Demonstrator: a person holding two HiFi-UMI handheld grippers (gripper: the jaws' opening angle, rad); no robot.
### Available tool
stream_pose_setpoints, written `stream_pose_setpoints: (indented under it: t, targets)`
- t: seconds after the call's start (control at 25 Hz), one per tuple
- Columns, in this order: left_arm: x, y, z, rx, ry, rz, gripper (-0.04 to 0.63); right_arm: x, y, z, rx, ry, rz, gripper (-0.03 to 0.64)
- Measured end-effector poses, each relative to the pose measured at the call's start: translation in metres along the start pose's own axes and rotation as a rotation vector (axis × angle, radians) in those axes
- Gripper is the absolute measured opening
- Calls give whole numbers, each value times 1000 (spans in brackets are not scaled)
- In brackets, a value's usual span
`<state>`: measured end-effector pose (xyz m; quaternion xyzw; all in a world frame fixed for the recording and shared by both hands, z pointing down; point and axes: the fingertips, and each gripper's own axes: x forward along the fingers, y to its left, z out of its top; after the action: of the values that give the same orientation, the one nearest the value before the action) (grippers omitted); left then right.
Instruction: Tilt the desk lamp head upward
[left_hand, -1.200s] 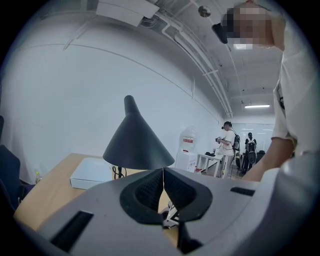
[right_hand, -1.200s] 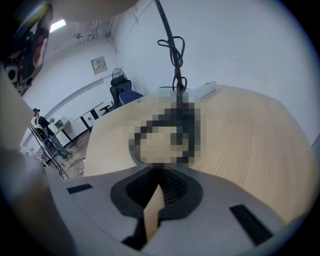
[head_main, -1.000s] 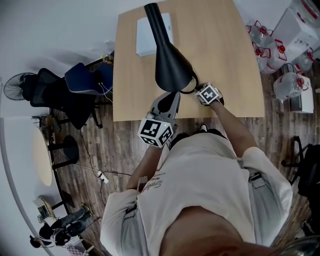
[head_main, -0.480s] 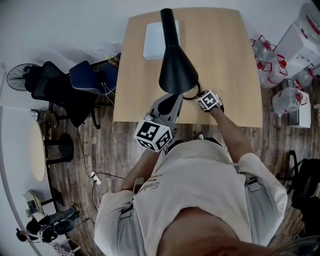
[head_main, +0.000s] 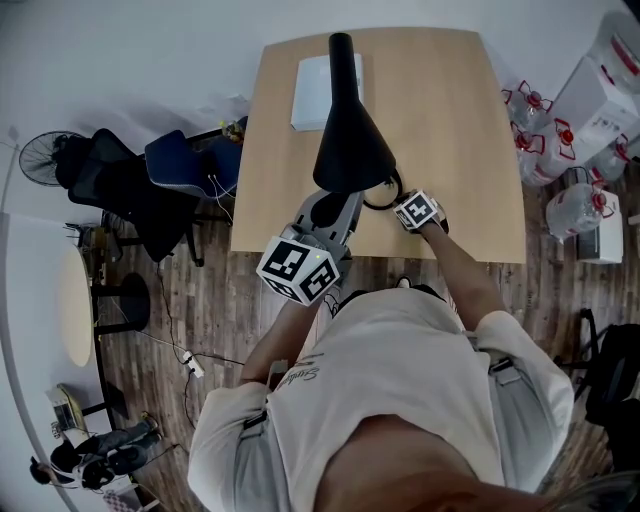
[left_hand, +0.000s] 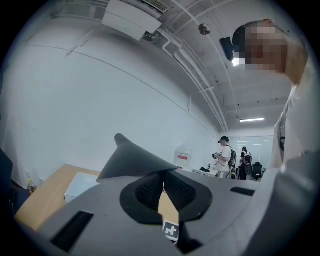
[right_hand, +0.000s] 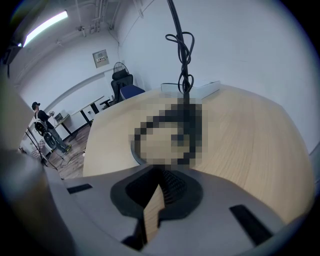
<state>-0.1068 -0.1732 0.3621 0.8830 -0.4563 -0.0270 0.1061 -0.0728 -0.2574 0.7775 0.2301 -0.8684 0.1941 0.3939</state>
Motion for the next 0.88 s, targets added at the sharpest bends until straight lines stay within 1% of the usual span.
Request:
stream_pose_setpoints:
  t: [0.24, 0.44, 0.64, 0.88]
  targets:
    - [0, -6, 17, 12, -29, -8, 15, 0, -1, 1, -16, 9, -3, -5]
    - [-4, -10, 38, -3, -50, -27, 15, 0, 0, 0, 3, 3, 0, -5]
    - [-4, -13, 58, -16, -70, -50, 15, 0, 2, -1, -29, 11, -13, -5]
    - [-1, -16, 73, -16, -85, -52, 15, -1, 1, -2, -24, 8, -13, -3]
